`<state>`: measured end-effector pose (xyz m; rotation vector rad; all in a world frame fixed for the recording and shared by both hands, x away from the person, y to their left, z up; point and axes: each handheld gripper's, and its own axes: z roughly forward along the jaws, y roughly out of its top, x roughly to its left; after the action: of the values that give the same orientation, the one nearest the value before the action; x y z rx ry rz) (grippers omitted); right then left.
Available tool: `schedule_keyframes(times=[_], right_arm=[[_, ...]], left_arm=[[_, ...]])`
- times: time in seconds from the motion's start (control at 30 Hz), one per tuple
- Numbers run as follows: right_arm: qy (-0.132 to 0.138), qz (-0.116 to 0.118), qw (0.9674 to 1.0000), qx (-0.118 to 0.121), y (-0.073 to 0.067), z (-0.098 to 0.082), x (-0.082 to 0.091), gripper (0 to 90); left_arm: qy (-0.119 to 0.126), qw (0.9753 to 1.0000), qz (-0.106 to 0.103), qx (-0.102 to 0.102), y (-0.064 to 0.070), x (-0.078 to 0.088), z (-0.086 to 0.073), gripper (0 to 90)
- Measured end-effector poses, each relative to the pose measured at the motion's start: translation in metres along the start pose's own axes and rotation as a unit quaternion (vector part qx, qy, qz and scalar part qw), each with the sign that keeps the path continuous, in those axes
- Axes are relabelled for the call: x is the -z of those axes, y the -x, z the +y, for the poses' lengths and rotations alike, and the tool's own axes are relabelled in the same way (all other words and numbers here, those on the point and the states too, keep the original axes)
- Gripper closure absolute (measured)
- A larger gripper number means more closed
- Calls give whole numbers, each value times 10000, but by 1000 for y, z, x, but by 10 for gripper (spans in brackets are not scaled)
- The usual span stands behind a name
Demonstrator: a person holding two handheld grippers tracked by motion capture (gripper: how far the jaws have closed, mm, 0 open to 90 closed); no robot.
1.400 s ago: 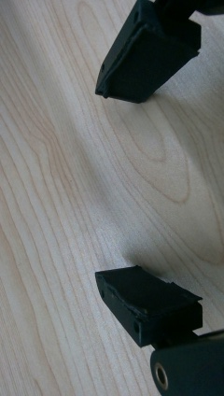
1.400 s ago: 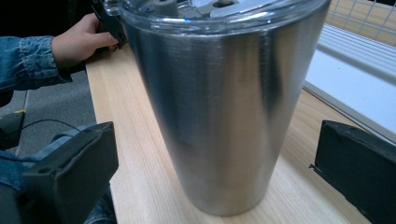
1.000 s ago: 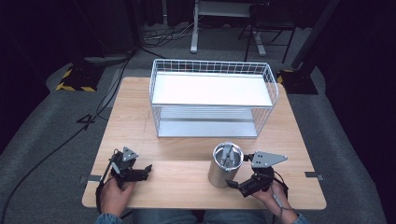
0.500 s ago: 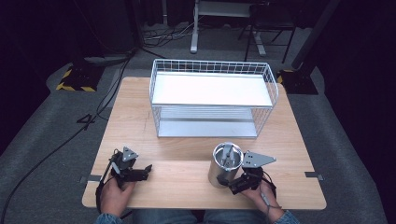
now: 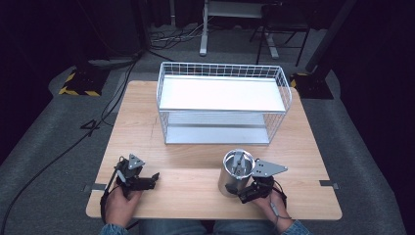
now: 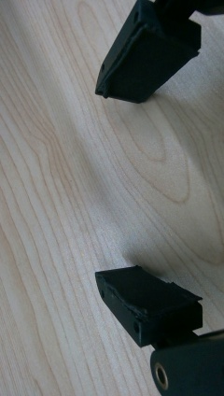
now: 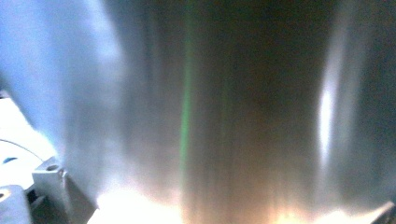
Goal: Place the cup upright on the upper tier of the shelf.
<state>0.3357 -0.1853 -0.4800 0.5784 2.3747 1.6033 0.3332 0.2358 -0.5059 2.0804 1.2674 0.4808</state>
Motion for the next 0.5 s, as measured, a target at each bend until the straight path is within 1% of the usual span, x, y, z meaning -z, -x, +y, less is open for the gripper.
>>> schedule_keyframes(times=[0.5], right_arm=[[17, -64, 10000, 51, -1, 0, 1, 35]], left_arm=[[0, 10000, 0, -1, 0, 0, 0, 113]])
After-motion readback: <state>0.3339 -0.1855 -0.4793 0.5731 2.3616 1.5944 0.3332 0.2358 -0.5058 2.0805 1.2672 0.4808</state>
